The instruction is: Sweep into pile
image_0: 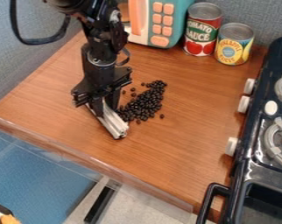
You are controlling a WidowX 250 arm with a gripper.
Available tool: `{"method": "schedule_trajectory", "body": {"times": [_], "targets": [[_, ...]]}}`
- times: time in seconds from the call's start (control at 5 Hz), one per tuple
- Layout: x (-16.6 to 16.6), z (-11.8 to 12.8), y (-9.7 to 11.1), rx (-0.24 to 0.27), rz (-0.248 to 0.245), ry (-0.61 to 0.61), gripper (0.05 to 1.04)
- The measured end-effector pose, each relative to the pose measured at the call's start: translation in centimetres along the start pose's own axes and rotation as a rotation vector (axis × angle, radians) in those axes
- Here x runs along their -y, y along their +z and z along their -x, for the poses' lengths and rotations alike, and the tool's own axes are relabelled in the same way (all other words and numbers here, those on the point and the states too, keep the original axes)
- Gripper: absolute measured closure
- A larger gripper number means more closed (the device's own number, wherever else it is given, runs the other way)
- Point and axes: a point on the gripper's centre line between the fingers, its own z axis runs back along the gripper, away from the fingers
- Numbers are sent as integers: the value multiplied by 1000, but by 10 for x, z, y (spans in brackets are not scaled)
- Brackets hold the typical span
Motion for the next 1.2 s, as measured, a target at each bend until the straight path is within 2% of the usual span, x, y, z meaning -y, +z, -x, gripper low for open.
{"method": "schedule_trajectory", "body": {"times": [0.6,1.2], "targets": [[12,5,0,4,2,23,756],[43,6,-2,12,42,46,756]]}}
